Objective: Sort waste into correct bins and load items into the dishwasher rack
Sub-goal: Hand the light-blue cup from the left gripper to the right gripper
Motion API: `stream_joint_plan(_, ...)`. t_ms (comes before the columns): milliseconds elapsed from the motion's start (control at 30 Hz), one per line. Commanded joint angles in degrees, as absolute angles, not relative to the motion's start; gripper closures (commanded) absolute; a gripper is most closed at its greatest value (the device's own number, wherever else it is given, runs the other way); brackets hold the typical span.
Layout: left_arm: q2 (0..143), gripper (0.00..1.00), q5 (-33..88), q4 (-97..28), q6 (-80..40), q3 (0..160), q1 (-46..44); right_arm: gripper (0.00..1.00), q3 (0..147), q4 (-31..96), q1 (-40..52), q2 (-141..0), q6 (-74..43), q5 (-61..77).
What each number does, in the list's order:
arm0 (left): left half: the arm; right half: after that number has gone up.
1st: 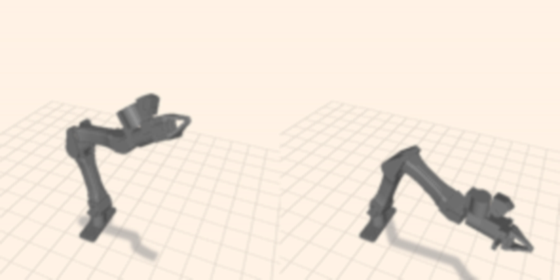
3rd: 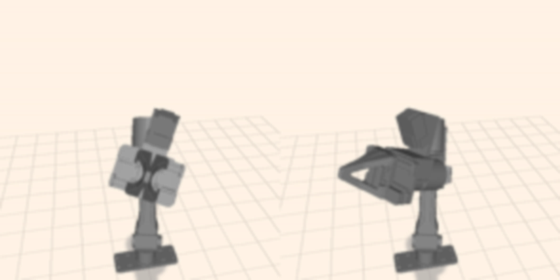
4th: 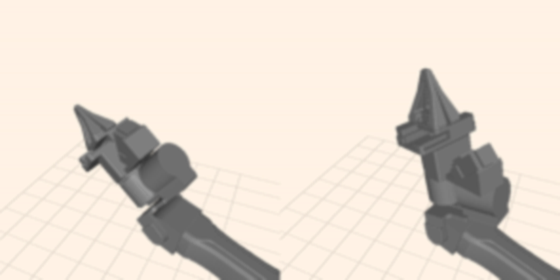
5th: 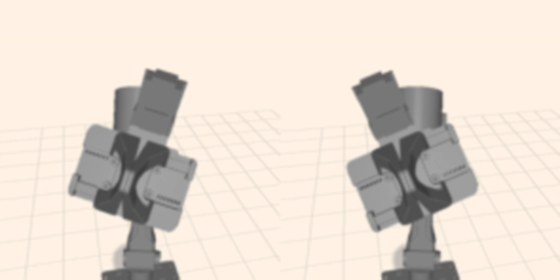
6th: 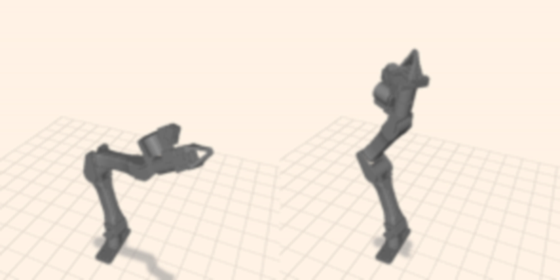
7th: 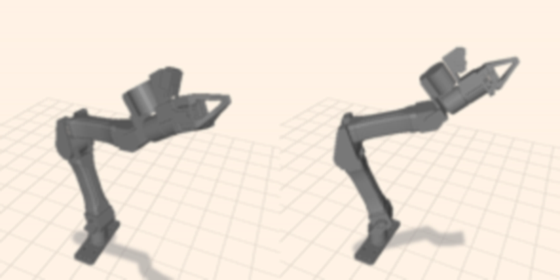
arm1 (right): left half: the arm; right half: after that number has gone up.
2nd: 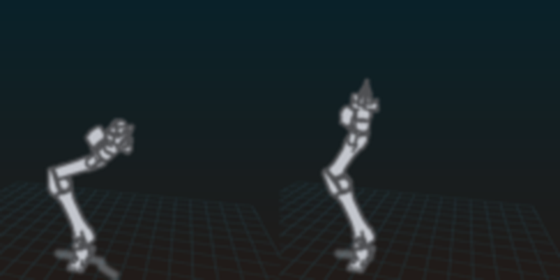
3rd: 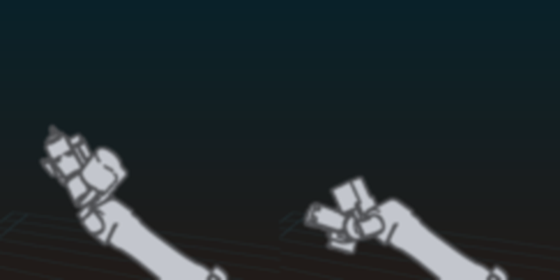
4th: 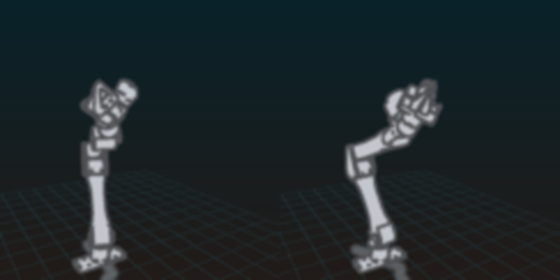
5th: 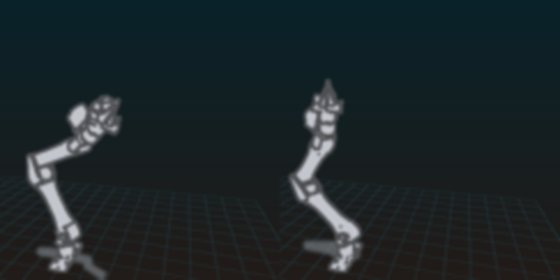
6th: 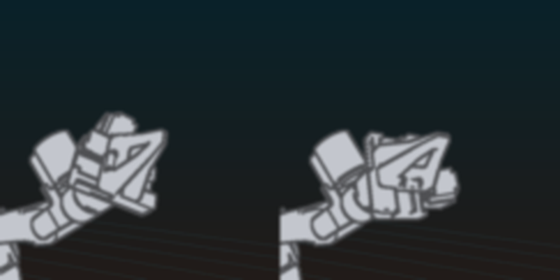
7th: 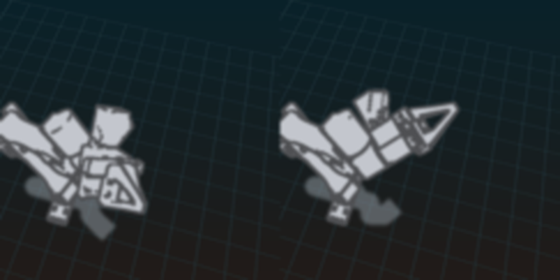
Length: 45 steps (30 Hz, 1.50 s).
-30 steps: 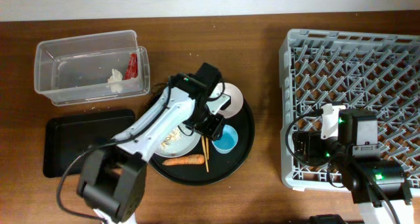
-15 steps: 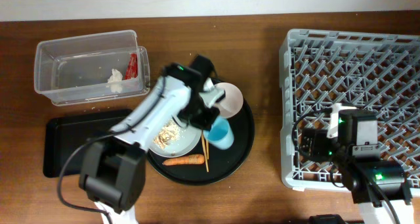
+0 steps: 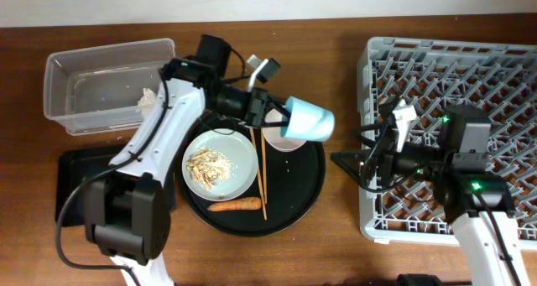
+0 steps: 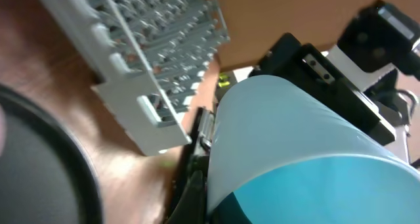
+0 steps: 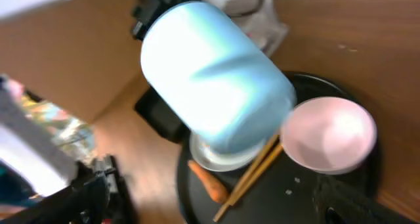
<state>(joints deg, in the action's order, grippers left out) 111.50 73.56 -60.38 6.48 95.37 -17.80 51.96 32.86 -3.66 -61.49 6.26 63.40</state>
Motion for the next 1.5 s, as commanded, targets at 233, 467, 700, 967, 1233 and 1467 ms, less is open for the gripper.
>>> stream_joint_plan(233,111.74,1.0,82.52,-58.0,6.74,96.16,-23.53,0.09,52.95,30.57,-3.77,-62.96,7.27,70.35)
stream_joint_plan(467,111.74,1.0,83.4,-57.63,6.04,96.16,-23.64,0.26,52.95,28.95,-3.77,-62.96,7.25,70.61)
stream_joint_plan(700,111.74,1.0,84.38,-57.56,5.21,96.16,-23.64,0.25,52.93,23.53,-3.7,-63.16,7.25,76.16)
stream_joint_plan(967,111.74,1.0,86.24,-57.54,5.19,96.16,-23.64,0.27,52.95,22.35,-3.62,-63.16,7.25,76.55)
stream_joint_plan(1233,111.74,1.0,86.21,-57.54,5.21,96.16,-23.64,0.23,52.95,21.52,-3.62,-63.16,7.27,76.51)
stream_joint_plan(1467,111.74,1.0,86.21,-57.54,5.21,96.16,-23.64,0.28,52.95,20.53,-3.62,-63.16,7.25,76.53)
